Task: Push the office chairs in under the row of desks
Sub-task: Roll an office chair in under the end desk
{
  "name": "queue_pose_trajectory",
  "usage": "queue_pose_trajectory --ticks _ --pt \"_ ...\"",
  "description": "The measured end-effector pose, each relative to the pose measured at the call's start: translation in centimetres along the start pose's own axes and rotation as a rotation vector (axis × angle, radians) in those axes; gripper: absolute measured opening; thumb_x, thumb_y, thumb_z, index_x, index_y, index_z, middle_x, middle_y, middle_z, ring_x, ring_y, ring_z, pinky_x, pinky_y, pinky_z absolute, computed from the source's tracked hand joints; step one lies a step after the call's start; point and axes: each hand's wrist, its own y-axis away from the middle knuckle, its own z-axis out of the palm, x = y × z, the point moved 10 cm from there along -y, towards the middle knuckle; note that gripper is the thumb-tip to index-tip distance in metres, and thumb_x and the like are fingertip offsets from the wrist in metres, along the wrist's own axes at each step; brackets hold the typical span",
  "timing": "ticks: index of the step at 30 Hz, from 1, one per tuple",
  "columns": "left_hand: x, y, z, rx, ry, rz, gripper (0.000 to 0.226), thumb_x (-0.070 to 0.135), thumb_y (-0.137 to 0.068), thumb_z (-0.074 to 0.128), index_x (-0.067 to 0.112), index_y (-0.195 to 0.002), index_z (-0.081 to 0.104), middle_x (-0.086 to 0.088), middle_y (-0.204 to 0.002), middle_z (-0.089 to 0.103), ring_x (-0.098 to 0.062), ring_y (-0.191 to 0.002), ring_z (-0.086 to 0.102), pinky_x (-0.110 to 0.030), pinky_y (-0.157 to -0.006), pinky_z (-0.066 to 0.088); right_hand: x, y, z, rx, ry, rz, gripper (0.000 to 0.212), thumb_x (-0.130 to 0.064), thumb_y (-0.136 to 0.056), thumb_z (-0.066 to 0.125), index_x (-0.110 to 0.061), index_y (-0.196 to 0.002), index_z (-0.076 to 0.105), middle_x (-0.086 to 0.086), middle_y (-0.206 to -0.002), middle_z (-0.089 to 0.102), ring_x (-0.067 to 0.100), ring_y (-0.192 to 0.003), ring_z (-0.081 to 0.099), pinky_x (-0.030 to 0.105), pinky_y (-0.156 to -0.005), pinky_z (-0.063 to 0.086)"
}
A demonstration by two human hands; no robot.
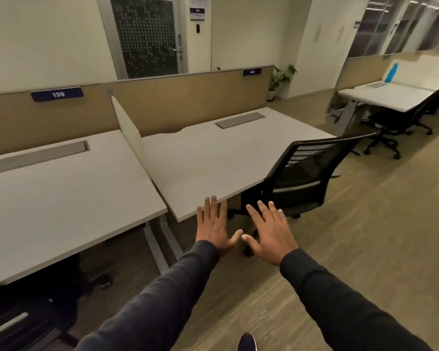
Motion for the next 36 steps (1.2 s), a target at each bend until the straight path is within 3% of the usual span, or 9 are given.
queue_pose_trajectory --ticks 11,18,21,24,26,30,36 --pt "17.8 -22.1 1.8 -0.008 0.107 0.121 0.106 0.073 -0.084 0.045 0.017 -0.158 -0.007 -0.017 -0.165 -0.014 -0.035 -0.15 -0.019 -0.054 -0.119 -0.013 25.4 -9.7 -2.5 0.011 0.035 0.181 0.084 -0.06 -0.093 0.051 -0.021 -0.16 0.019 0.014 -0.165 0.021 0.036 -0.153 0.012 0.052 -0.122 0.013" --pt "25.0 -32.1 -0.9 0.1 0.123 0.118 0.103 0.062 -0.085 0.054 0.02 -0.157 -0.007 -0.013 -0.166 -0.011 -0.033 -0.151 -0.015 -0.052 -0.122 -0.007 37.7 -14.1 -5.0 0.075 -0.022 0.213 0.084 -0.057 -0.094 0.053 -0.02 -0.16 0.015 0.015 -0.166 0.016 0.036 -0.154 0.008 0.052 -0.124 0.011" --pt "27.6 -36.5 -1.3 0.093 0.041 0.094 0.093 0.058 -0.087 0.055 0.017 -0.156 0.008 -0.015 -0.165 0.005 -0.034 -0.152 -0.001 -0.052 -0.123 0.006 43.2 -16.1 -5.9 0.101 -0.017 0.201 0.085 -0.056 -0.094 0.055 -0.02 -0.16 0.015 0.016 -0.165 0.017 0.037 -0.153 0.011 0.053 -0.124 0.014" --pt "29.9 -40.3 -0.7 0.026 -0.042 0.09 0.074 0.061 -0.088 0.053 0.016 -0.145 0.035 -0.013 -0.146 0.042 -0.032 -0.136 0.035 -0.047 -0.112 0.03 48.4 -18.0 -6.4 0.119 -0.026 0.182 0.086 -0.057 -0.093 0.056 -0.021 -0.16 0.015 0.016 -0.165 0.018 0.036 -0.153 0.013 0.052 -0.123 0.016" --pt "30.8 -42.2 -0.4 0.012 -0.088 0.012 0.07 0.068 -0.088 0.048 0.016 -0.135 0.045 -0.01 -0.134 0.052 -0.03 -0.124 0.046 -0.046 -0.105 0.035 51.9 -19.0 -6.5 0.118 -0.012 0.15 0.087 -0.058 -0.092 0.055 -0.021 -0.16 0.016 0.016 -0.165 0.018 0.037 -0.152 0.015 0.052 -0.123 0.017" --pt "31.7 -42.8 0.1 0.028 -0.107 -0.142 0.091 0.092 -0.076 0.031 0.017 -0.121 0.055 -0.007 -0.122 0.057 -0.028 -0.111 0.053 -0.044 -0.095 0.041 58.6 -20.4 -6.2 0.058 -0.009 0.079 0.089 -0.061 -0.091 0.055 -0.022 -0.16 0.014 0.017 -0.165 0.016 0.038 -0.152 0.014 0.051 -0.122 0.018" --pt "33.7 -40.5 0.8 0.071 -0.179 -0.17 0.092 0.098 -0.067 0.022 0.02 -0.105 0.054 -0.003 -0.105 0.057 -0.021 -0.092 0.05 -0.039 -0.082 0.042 65.3 -24.0 -6.4 -0.013 0.03 -0.003 0.099 -0.076 -0.087 0.046 -0.023 -0.161 0.007 0.019 -0.167 0.004 0.04 -0.153 0.004 0.052 -0.124 0.01"
